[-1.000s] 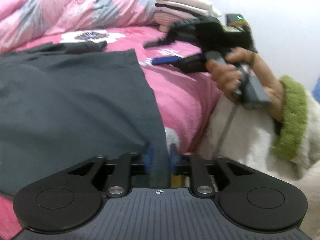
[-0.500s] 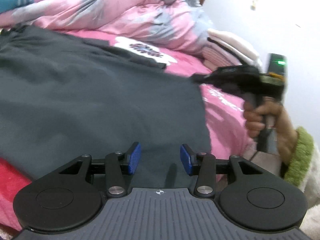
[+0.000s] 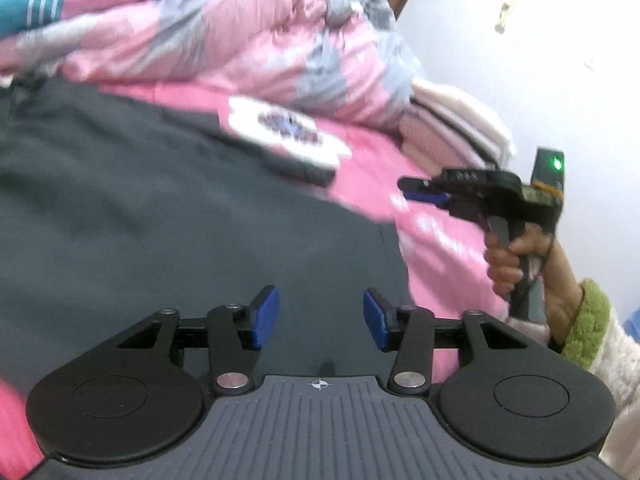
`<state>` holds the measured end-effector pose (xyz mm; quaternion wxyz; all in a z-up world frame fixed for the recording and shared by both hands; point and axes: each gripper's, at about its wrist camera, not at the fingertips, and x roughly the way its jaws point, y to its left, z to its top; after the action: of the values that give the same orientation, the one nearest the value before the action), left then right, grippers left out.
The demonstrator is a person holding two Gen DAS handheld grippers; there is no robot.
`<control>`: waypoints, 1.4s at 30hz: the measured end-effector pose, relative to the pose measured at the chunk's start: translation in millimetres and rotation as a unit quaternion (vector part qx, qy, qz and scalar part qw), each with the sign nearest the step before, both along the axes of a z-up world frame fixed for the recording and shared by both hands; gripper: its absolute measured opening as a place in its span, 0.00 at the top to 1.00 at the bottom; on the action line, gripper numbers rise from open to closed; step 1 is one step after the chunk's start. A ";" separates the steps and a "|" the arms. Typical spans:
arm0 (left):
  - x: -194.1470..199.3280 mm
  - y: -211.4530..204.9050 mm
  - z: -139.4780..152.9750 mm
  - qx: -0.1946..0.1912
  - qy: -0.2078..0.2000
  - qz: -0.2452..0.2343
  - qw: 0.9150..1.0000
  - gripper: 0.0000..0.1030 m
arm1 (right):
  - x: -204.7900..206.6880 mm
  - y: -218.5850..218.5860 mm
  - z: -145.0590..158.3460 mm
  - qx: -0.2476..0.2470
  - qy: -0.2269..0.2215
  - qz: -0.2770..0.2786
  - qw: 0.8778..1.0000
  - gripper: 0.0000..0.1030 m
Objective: Fold clothes
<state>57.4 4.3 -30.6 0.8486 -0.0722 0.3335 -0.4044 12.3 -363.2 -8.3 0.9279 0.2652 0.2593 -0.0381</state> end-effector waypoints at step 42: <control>220.7 14.2 -36.0 0.110 -0.018 0.318 0.942 0.52 | 292.1 -29.6 -18.5 -0.045 0.001 0.012 0.999 0.99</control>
<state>278.1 18.6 -66.6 0.9414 -0.0734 0.3203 -0.0761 304.5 -392.9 -26.8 0.9391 0.2197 0.2614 -0.0387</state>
